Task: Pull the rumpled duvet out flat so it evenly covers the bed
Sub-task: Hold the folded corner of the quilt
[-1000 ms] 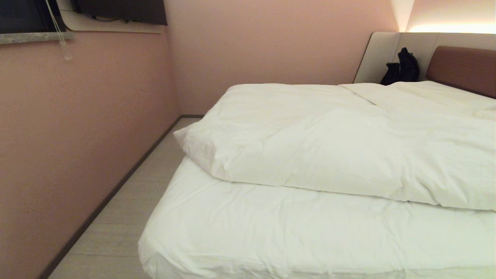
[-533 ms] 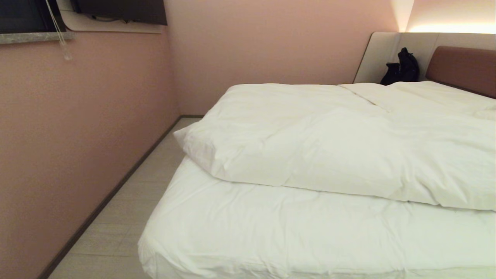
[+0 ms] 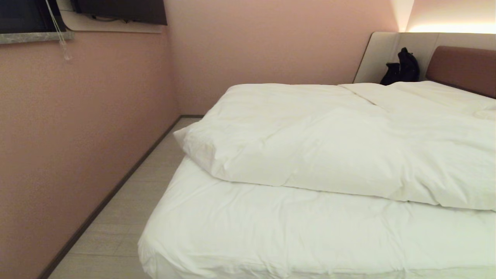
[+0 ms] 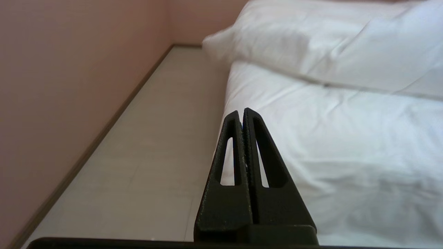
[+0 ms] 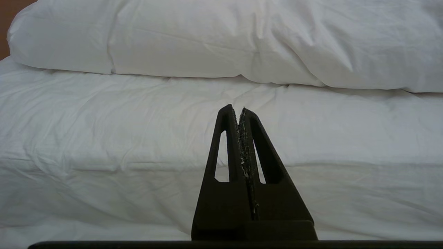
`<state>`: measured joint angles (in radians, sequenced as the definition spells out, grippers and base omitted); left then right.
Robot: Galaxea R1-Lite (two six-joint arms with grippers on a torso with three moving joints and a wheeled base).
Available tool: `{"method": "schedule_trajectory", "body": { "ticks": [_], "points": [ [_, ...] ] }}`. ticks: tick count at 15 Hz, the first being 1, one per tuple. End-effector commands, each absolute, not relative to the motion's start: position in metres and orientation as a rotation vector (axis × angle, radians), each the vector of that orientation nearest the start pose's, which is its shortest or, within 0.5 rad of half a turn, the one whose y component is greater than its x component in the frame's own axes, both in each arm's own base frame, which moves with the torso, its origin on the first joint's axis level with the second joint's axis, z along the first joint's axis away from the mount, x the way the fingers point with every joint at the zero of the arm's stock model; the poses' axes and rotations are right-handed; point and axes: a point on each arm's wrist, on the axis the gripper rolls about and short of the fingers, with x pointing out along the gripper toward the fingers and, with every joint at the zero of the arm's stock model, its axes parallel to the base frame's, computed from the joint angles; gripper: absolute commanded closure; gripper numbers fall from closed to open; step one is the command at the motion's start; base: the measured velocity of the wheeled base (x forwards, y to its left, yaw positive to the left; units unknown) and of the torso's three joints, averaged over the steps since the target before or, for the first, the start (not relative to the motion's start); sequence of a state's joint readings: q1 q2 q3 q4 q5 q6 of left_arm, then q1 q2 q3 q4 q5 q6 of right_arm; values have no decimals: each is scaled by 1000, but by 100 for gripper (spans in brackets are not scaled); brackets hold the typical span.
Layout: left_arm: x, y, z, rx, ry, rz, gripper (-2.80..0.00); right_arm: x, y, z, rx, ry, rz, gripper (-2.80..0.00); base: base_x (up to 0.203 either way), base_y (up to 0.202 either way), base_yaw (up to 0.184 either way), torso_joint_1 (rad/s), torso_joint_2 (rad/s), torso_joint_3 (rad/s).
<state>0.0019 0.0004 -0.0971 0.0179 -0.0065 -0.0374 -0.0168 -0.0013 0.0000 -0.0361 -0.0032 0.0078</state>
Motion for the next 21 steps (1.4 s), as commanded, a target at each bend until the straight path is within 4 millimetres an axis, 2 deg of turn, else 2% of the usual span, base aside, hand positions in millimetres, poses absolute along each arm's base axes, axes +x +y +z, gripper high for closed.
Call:
{"method": "schedule_trajectory", "body": {
  "ticks": [1, 3, 6, 10, 12, 15, 21],
  "points": [
    [-39, -1, 122, -41, -116, -26, 0, -23, 0, 79, 7, -37, -20, 0, 0, 0, 0, 0, 0, 0],
    [-37, -2, 144, -100, -71, -67, 0, -23, 0, 79, 7, -37, -20, 0, 0, 0, 0, 0, 0, 0],
    [-15, -2, 186, -234, 32, -108, 0, -23, 0, 79, 7, -37, -20, 0, 0, 0, 0, 0, 0, 0],
    [35, -5, 243, -419, 159, -203, 0, -23, 0, 79, 7, -37, -20, 0, 0, 0, 0, 0, 0, 0],
    [67, -8, 262, -517, 217, -259, 0, -23, 0, 79, 9, -37, -20, 0, 0, 0, 0, 0, 0, 0],
    [130, -10, 267, -609, 320, -307, 0, -23, 0, 79, 9, -37, -20, 0, 0, 0, 0, 0, 0, 0],
    [237, -16, 245, -685, 472, -414, 0, -23, 0, 79, 8, -37, -20, 0, 0, 0, 0, 0, 0, 0]
  ]
}}
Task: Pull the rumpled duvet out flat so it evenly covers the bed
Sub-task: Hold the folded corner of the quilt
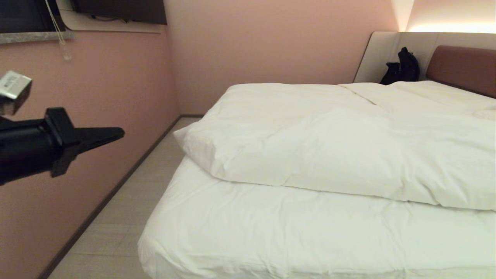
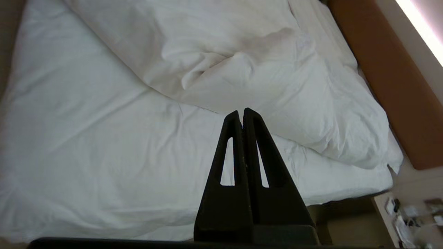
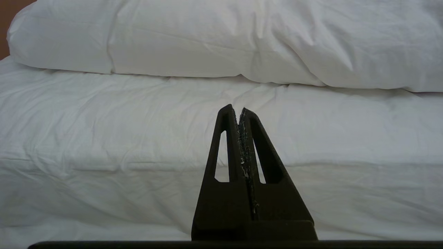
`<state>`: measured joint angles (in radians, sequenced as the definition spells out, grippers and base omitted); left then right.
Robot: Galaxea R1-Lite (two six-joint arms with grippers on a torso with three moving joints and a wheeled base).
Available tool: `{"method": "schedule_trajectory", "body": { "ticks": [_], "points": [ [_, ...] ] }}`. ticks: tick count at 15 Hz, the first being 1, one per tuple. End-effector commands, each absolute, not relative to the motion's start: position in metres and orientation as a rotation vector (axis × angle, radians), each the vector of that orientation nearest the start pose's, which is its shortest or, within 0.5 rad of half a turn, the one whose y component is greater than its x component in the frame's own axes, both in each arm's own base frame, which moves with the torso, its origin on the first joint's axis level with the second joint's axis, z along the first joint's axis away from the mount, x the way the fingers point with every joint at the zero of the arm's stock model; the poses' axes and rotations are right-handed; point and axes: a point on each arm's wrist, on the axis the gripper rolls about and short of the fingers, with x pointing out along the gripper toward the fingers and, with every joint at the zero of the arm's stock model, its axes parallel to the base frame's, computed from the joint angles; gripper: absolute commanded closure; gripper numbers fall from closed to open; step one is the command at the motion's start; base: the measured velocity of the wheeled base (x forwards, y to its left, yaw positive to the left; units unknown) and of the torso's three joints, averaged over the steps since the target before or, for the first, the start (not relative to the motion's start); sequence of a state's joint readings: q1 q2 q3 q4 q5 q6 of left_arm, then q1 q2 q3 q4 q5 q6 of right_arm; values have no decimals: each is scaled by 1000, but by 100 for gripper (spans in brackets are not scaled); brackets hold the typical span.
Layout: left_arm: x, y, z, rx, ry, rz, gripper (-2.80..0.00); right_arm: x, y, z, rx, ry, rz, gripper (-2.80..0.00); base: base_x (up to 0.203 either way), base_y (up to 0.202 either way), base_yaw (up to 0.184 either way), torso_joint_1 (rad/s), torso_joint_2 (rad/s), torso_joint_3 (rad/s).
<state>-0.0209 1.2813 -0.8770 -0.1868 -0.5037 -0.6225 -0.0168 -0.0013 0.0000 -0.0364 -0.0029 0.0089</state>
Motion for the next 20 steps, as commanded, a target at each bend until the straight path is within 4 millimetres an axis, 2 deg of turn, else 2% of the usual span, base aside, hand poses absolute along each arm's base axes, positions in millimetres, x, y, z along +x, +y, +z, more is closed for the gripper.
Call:
{"method": "schedule_trajectory", "body": {
  "ticks": [1, 4, 6, 10, 13, 16, 18, 20],
  "points": [
    [254, -18, 240, -691, 491, -426, 0, -23, 0, 79, 9, -37, -20, 0, 0, 0, 0, 0, 0, 0],
    [298, -31, 226, -700, 540, -501, 0, -23, 0, 79, 7, -37, -20, 0, 0, 0, 0, 0, 0, 0],
    [323, -43, 209, -696, 565, -543, 0, -23, 0, 79, 7, -37, -20, 0, 0, 0, 0, 0, 0, 0],
    [369, -60, 180, -654, 496, -672, 0, -23, 0, 79, 7, -37, -20, 0, 0, 0, 0, 0, 0, 0],
    [393, -69, 174, -613, 481, -785, 0, -23, 0, 79, 7, -37, -20, 0, 0, 0, 0, 0, 0, 0],
    [412, -84, 155, -578, 501, -819, 0, -23, 0, 79, 7, -37, -20, 0, 0, 0, 0, 0, 0, 0],
    [417, -97, 143, -519, 506, -855, 0, -23, 0, 79, 9, -37, -20, 0, 0, 0, 0, 0, 0, 0],
    [416, -107, 143, -480, 521, -876, 0, -23, 0, 79, 7, -37, -20, 0, 0, 0, 0, 0, 0, 0]
  ]
}}
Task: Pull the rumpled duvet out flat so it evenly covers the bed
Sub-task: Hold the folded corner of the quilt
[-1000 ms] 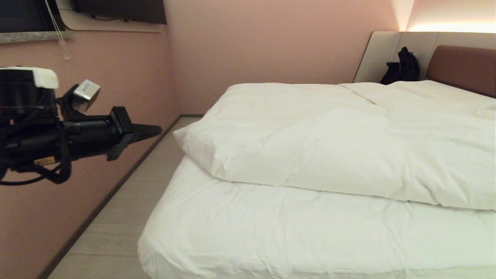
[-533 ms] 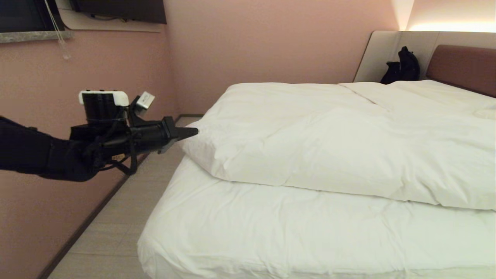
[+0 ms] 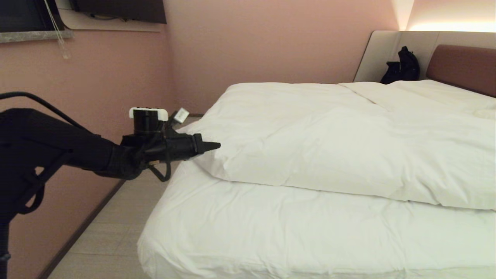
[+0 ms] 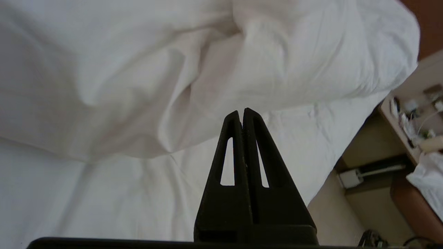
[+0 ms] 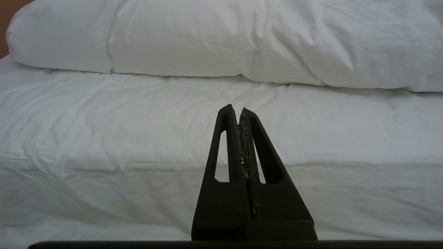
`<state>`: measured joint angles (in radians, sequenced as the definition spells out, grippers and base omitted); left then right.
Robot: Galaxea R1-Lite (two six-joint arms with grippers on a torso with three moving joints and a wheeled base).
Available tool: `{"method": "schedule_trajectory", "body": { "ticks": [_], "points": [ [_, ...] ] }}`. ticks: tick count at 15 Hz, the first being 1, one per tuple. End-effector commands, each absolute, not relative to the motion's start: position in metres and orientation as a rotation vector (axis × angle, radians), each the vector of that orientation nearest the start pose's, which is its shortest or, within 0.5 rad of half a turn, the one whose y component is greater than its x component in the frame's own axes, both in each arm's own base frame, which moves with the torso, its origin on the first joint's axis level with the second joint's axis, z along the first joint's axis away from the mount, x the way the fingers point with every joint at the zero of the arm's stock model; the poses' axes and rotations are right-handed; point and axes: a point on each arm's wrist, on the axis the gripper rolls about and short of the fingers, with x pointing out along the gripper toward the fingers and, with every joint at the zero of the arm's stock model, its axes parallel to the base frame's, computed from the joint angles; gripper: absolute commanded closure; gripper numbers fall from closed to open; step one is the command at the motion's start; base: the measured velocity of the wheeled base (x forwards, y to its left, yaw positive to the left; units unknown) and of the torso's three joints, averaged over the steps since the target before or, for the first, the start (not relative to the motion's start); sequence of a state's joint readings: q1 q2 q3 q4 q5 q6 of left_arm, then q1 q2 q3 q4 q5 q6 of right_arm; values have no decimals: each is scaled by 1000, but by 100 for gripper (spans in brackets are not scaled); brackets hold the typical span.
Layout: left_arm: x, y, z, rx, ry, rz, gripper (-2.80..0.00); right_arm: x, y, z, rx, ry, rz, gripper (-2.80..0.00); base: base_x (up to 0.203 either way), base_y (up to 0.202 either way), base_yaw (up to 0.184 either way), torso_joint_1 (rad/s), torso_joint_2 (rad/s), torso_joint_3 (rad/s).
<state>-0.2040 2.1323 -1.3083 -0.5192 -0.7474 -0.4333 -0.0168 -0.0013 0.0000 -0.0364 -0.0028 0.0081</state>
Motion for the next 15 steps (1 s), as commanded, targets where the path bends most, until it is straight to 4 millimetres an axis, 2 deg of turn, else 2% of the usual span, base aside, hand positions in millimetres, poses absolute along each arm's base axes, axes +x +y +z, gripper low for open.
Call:
{"method": "schedule_trajectory", "body": {
  "ticks": [1, 9, 13, 15],
  "points": [
    [417, -110, 148, -470, 526, -884, 0, -23, 0, 79, 7, -37, -20, 0, 0, 0, 0, 0, 0, 0],
    [430, -132, 172, -316, 556, -934, 0, -23, 0, 79, 7, -37, -20, 0, 0, 0, 0, 0, 0, 0],
    [441, -142, 191, -216, 590, -965, 0, -23, 0, 79, 7, -37, -20, 0, 0, 0, 0, 0, 0, 0],
    [443, -148, 185, -120, 607, -998, 0, -23, 0, 79, 7, -37, -20, 0, 0, 0, 0, 0, 0, 0]
  ]
}}
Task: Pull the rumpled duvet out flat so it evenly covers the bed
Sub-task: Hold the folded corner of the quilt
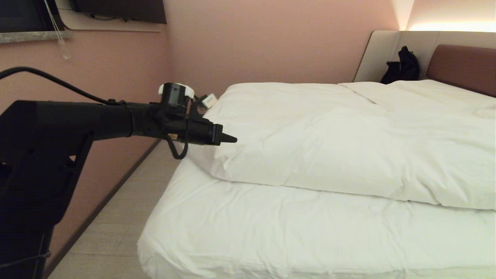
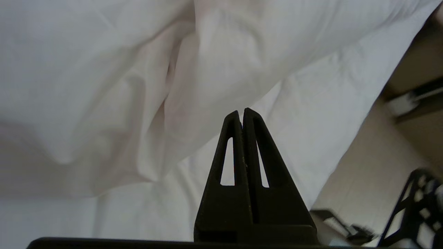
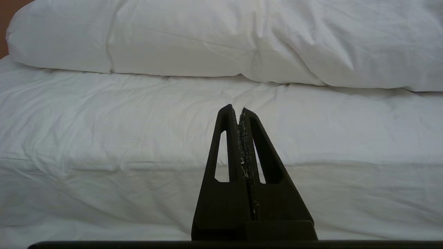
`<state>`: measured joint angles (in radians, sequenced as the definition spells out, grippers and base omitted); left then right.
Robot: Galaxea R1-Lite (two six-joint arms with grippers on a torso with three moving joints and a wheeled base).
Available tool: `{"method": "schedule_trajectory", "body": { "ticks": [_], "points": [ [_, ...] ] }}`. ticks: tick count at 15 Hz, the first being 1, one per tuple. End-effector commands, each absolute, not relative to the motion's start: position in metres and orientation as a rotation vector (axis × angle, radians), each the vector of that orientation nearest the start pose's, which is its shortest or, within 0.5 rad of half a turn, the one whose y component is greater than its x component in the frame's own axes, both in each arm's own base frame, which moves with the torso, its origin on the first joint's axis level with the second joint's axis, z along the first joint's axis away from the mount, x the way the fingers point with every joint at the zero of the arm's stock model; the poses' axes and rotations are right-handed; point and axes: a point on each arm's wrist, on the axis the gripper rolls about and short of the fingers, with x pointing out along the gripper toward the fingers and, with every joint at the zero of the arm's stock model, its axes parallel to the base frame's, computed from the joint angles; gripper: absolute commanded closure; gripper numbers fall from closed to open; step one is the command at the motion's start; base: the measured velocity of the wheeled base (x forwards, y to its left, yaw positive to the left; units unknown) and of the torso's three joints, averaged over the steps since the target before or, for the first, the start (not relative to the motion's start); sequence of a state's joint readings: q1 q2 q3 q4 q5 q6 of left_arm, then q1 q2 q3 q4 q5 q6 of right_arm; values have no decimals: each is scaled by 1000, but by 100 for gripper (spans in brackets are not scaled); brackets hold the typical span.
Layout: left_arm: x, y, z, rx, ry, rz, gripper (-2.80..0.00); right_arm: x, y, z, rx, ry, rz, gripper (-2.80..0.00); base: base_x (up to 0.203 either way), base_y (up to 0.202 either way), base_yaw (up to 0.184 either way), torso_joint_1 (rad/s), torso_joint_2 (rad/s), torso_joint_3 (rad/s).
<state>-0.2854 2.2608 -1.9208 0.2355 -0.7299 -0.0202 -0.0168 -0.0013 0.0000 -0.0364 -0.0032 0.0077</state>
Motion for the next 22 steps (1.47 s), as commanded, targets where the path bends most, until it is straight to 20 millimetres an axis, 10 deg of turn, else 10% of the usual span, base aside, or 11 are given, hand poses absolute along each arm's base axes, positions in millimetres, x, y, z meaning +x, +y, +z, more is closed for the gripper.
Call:
{"method": "schedule_trajectory", "body": {
  "ticks": [1, 12, 13, 22],
  "points": [
    [441, -155, 178, -68, 622, -1004, 0, -23, 0, 79, 7, -37, -20, 0, 0, 0, 0, 0, 0, 0],
    [442, -164, 172, 67, 554, -1003, 0, -23, 0, 79, 8, -37, -20, 0, 0, 0, 0, 0, 0, 0],
    [442, -164, 171, 67, 555, -1005, -280, -23, 0, 79, 7, -37, -20, 0, 0, 0, 0, 0, 0, 0],
    [455, -179, 154, 129, 440, -1040, -280, -23, 0, 79, 8, -37, -20, 0, 0, 0, 0, 0, 0, 0]
  ]
}}
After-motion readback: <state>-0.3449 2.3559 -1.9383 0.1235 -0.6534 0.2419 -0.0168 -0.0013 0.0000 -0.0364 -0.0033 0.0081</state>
